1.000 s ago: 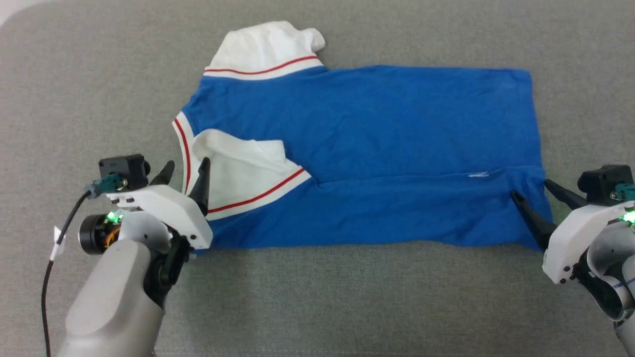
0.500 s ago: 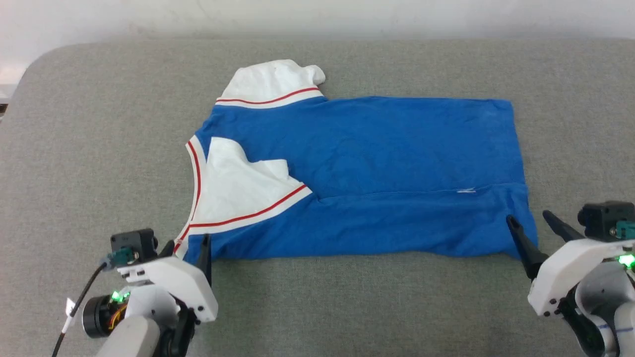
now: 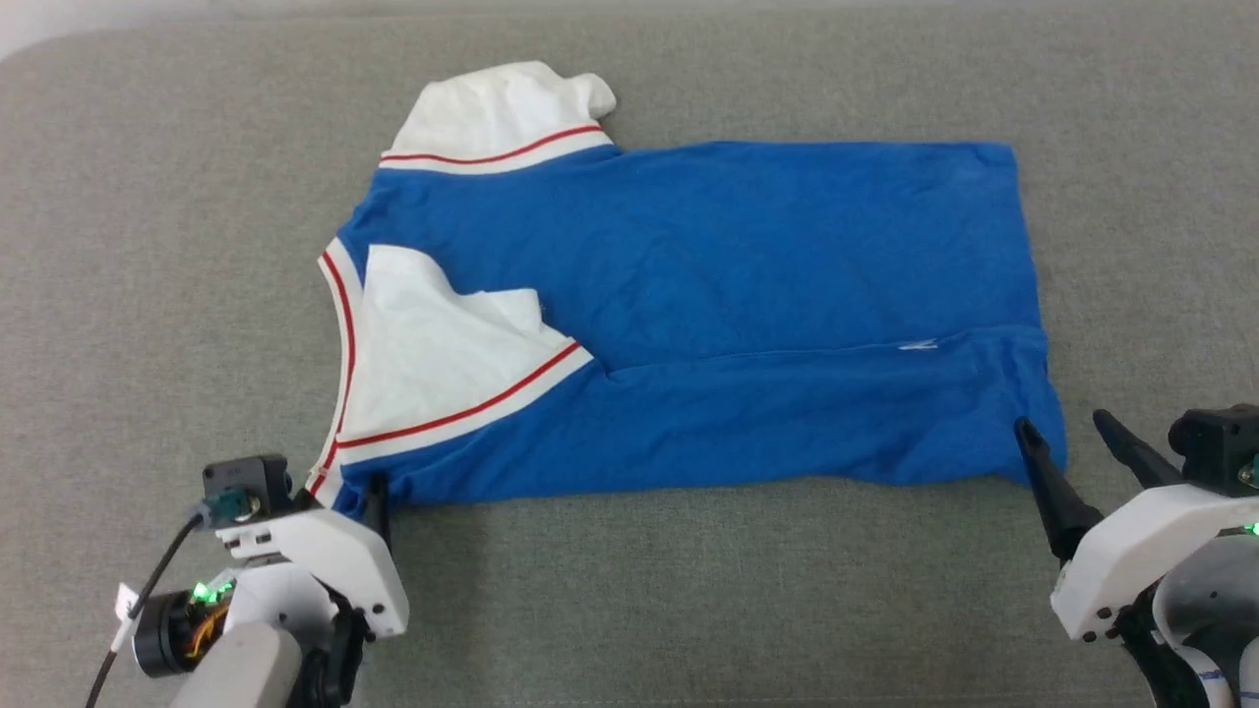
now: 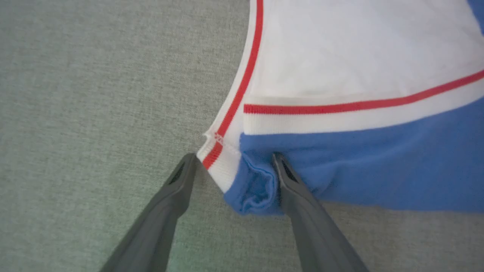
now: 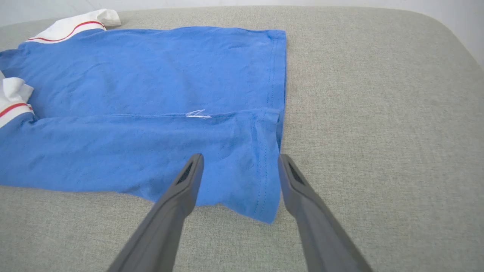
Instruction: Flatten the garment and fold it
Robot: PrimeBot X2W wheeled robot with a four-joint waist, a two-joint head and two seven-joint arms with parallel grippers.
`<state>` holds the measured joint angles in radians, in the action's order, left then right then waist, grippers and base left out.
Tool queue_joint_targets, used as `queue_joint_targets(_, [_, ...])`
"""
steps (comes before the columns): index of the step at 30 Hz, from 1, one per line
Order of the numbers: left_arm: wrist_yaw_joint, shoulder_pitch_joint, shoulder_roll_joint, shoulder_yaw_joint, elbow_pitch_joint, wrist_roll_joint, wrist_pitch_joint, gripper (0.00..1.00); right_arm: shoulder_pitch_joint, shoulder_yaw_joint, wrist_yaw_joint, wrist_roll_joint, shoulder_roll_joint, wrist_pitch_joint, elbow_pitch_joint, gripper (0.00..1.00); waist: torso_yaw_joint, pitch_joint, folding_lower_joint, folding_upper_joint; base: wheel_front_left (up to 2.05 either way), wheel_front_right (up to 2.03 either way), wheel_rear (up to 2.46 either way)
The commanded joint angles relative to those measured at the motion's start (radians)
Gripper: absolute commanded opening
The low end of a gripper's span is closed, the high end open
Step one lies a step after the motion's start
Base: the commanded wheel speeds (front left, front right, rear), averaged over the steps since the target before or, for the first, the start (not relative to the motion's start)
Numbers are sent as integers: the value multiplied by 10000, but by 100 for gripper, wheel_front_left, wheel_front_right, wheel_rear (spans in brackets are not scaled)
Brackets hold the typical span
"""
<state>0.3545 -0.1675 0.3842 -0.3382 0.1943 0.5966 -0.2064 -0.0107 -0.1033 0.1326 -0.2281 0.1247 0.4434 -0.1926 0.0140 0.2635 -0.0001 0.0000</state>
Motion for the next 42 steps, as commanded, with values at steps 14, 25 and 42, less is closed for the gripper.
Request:
queue_joint_targets(14, [-771, -147, -515, -266, 385, 409, 534, 0, -185, -555, -19, 559, 211, 886, 360, 100, 308, -174, 1, 0, 0, 0, 0])
queue_joint_targets(25, [-434, 66, -345, -354, -1589, -38, 984, 0, -737, -1138, -19, 960, -194, 1714, 2169, 100, 962, -190, 1, 0, 0, 0, 0])
queue_joint_targets(42, [-482, 261, -46, -478, -1624, 34, 708, 0, -866, -1031, -19, 713, 278, 1585, 3263, 0, 895, -372, 1, 0, 0, 0, 0])
